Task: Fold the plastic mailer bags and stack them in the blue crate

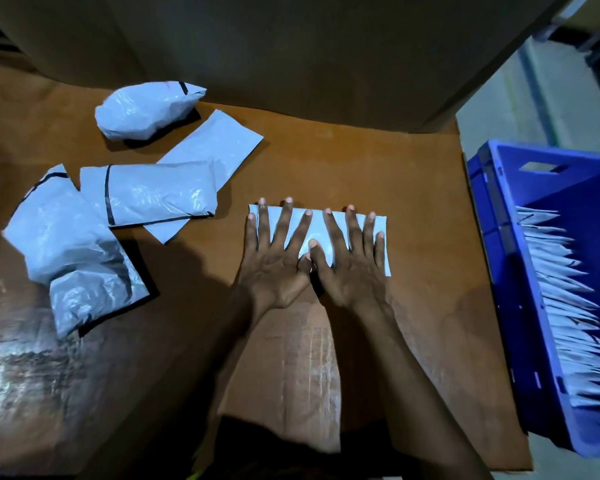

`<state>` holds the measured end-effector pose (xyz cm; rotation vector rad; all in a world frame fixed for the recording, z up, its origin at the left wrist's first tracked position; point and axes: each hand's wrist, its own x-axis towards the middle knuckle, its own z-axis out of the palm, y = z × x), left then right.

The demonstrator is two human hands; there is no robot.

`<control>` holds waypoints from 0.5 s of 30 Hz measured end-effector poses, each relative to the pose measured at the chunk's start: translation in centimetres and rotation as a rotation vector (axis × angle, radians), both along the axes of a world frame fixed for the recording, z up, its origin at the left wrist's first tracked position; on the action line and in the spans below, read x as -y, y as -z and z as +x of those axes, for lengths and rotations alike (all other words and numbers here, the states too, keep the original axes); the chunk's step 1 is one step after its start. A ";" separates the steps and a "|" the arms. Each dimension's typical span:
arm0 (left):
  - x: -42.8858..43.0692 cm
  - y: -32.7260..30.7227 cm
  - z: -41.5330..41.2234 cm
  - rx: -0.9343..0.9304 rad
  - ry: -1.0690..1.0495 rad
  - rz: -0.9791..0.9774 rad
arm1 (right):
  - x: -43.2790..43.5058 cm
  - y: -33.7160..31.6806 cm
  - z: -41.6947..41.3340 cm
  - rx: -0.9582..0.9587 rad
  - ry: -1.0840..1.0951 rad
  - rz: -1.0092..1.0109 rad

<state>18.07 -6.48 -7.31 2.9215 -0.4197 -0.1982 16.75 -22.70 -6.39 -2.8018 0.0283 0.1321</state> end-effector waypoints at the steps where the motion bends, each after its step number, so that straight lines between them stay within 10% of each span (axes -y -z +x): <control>1: -0.1 -0.1 0.3 -0.028 -0.001 0.010 | 0.0 -0.2 0.2 -0.037 0.002 0.009; 11: -0.4 -1.8 0.6 -0.233 0.007 0.030 | 0.2 -2.0 -0.2 -0.205 -0.013 0.004; 15: -1.8 -1.1 -1.3 -0.030 0.016 -0.073 | 0.6 -1.1 -1.6 0.036 -0.003 0.128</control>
